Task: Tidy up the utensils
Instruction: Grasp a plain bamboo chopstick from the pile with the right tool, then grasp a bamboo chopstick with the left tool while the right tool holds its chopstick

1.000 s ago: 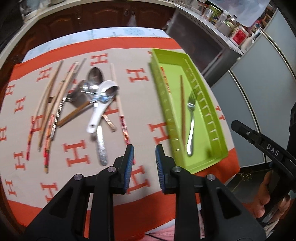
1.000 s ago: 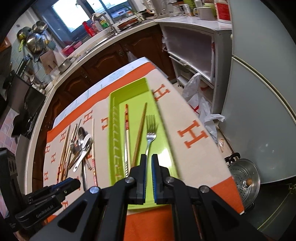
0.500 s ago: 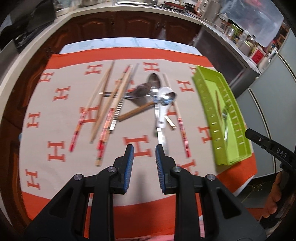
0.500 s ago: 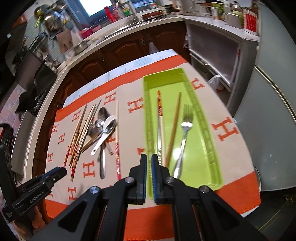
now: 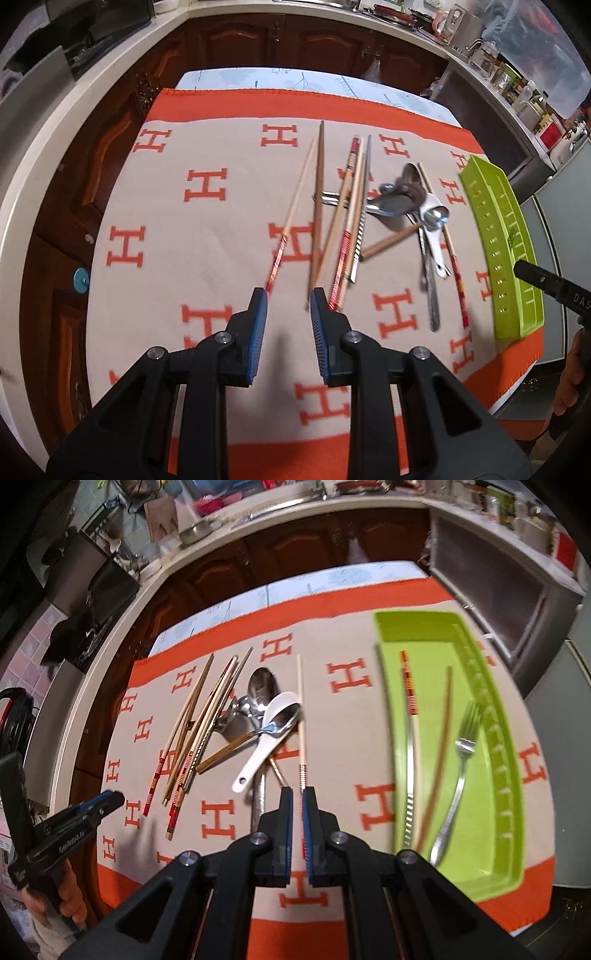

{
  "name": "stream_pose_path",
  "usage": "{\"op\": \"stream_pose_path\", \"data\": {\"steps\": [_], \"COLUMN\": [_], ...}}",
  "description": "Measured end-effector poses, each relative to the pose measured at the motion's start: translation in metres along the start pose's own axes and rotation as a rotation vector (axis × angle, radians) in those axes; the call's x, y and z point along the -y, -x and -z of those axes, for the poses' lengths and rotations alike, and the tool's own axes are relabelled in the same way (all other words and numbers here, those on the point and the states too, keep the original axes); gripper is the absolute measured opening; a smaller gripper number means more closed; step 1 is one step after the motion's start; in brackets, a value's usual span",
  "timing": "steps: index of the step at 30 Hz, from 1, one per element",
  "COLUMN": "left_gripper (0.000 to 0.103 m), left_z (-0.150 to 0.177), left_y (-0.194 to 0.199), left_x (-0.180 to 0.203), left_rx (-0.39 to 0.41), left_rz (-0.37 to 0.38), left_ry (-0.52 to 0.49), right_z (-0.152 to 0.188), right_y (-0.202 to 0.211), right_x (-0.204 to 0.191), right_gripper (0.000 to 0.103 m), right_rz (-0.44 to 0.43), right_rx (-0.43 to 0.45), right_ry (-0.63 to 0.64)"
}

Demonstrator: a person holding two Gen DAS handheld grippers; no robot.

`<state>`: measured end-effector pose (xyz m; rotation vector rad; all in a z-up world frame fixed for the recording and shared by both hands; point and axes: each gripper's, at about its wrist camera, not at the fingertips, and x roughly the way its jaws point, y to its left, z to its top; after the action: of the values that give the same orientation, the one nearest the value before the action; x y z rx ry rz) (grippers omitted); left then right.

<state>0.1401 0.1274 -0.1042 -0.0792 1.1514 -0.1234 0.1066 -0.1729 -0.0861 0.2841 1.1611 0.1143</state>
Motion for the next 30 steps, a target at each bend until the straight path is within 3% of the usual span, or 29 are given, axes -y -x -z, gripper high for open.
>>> {"op": "stream_pose_path", "data": {"steps": [17,25,30], "left_gripper": [0.021,0.021,0.021], "left_z": [-0.068,-0.075,-0.075], "left_y": [-0.100,-0.110,-0.116], "left_x": [0.000,0.005,0.020], "left_rx": [-0.190,-0.215,-0.225], "left_rz": [0.052,0.035,-0.022], "left_ry": [-0.086,-0.111,-0.174], "right_z": [-0.048,-0.052,-0.052], "right_y": [-0.098,-0.108,-0.109], "right_x": [0.010,0.007,0.002], "right_gripper": [0.005,0.007,0.007], "right_rz": [0.003,0.016,0.027], "right_rx": [-0.236,-0.247,-0.246], "right_ry": [-0.063,-0.022,0.028]}}
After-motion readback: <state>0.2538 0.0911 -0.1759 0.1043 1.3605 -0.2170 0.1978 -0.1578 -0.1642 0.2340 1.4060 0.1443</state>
